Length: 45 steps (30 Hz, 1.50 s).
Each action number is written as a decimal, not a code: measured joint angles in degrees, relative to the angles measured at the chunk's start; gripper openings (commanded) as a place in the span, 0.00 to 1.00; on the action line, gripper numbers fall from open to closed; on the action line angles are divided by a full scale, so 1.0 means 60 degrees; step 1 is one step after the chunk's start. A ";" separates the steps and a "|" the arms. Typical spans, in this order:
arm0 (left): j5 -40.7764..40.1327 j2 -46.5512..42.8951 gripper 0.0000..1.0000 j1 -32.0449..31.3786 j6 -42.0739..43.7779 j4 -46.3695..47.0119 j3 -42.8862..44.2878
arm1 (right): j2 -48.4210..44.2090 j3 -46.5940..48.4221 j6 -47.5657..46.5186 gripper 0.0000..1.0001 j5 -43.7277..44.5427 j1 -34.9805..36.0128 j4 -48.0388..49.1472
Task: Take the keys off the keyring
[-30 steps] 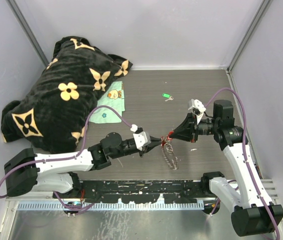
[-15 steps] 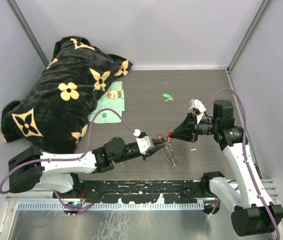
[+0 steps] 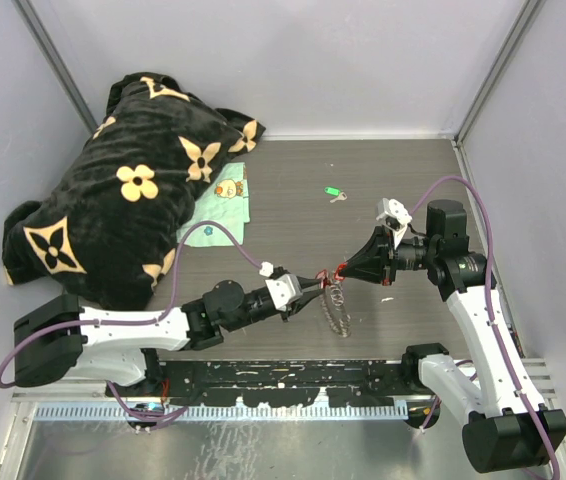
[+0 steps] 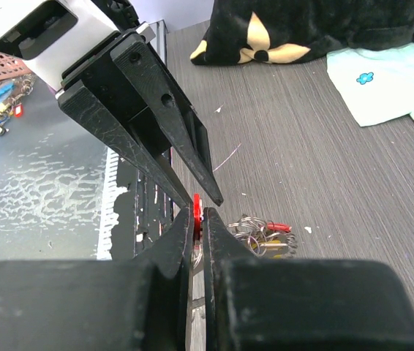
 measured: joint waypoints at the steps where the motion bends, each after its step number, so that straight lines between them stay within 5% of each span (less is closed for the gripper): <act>1: -0.0066 -0.0015 0.25 0.0000 0.0000 0.0025 -0.0044 | 0.0000 0.0000 0.0000 0.01 0.0000 0.0000 0.0000; 45: -0.0062 0.1093 0.29 -0.0109 -0.0280 0.1122 0.0157 | 0.0000 0.0055 -0.0022 0.01 -0.0080 -0.0018 -0.0011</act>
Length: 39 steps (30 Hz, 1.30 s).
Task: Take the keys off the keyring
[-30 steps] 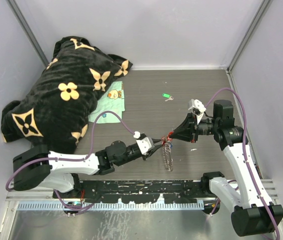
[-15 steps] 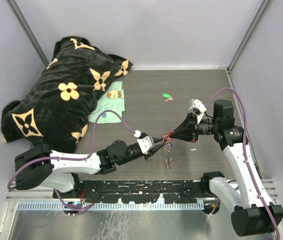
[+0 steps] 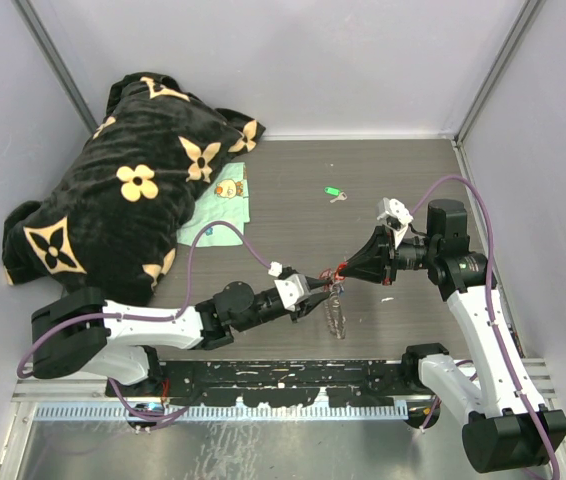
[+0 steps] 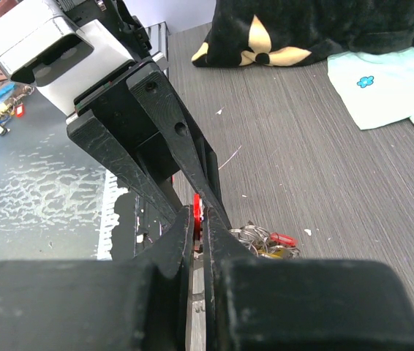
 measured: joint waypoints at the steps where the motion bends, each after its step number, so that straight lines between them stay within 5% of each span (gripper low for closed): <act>1: 0.0022 0.0000 0.29 0.0000 -0.0011 0.0018 0.0000 | 0.0000 0.0000 0.0004 0.01 0.0000 0.0000 0.0000; 16: 0.0098 0.0000 0.29 0.0000 -0.0015 0.0175 0.0127 | 0.0000 0.0000 0.0000 0.01 -0.0004 0.0000 0.0000; 39: 0.0022 0.0011 0.15 -0.0011 -0.0004 0.0149 0.0444 | 0.0000 0.0000 0.0000 0.01 -0.0055 0.0000 0.0000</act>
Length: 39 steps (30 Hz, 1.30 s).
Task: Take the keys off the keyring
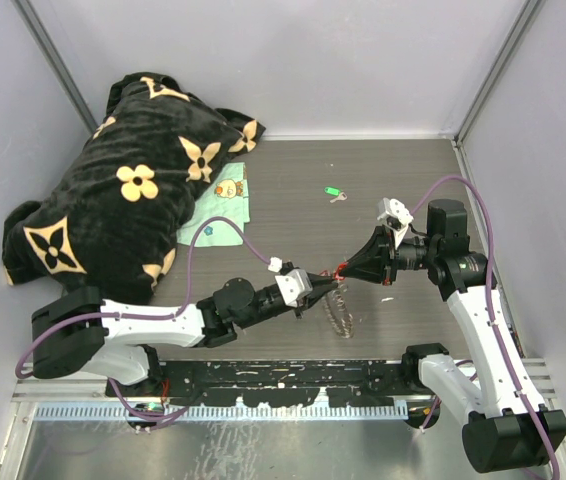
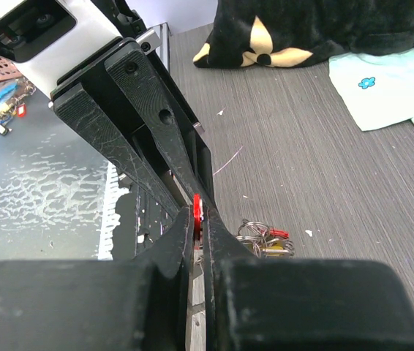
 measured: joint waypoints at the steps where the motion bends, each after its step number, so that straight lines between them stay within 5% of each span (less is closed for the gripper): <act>1: 0.0000 0.0000 0.15 -0.0004 0.0000 -0.0029 0.0015 | -0.0004 0.0000 0.0000 0.01 0.0000 0.0000 0.0000; 15: -0.0036 0.0000 0.16 -0.0007 0.0066 -0.0517 0.0113 | -0.0106 0.0000 -0.0004 0.01 -0.0004 0.0000 -0.0036; 21: -0.0040 0.0000 0.00 -0.0011 0.0084 -0.0543 0.0113 | -0.0106 0.0000 -0.0004 0.01 -0.0004 0.0000 -0.0058; 39: -0.0040 -0.1064 0.00 -0.0026 -0.0102 -0.0368 -0.0353 | -0.0499 0.0226 -0.0390 0.01 0.0106 -0.0619 -0.0492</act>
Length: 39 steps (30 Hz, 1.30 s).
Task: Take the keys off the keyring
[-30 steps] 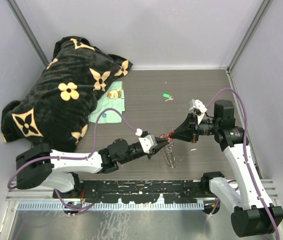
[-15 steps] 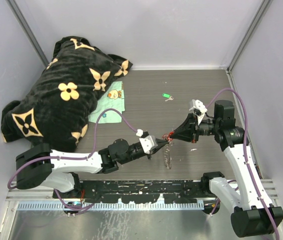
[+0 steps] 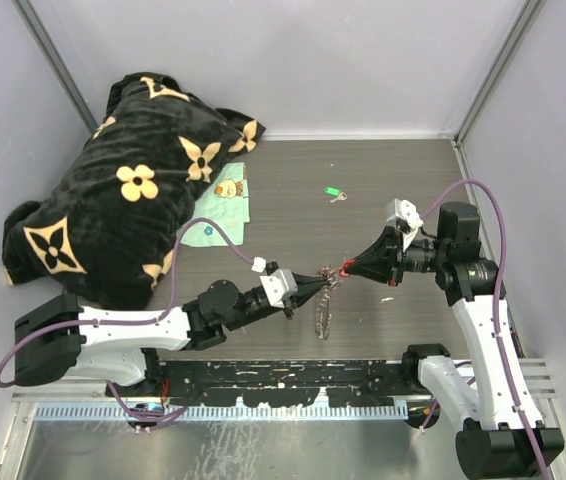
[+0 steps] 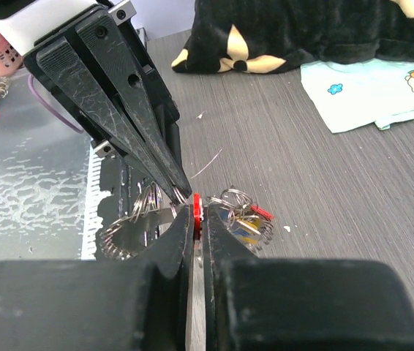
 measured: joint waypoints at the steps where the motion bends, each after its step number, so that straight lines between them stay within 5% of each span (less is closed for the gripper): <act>1: 0.0000 -0.0036 0.00 0.0000 -0.0047 0.0044 -0.0022 | 0.0000 0.0000 -0.0004 0.01 0.0000 -0.0004 -0.0007; 39: -0.1107 0.1096 0.00 0.0000 -0.1672 0.3264 -0.0688 | -0.0080 -0.0586 0.0007 0.01 -0.0142 0.0146 0.0576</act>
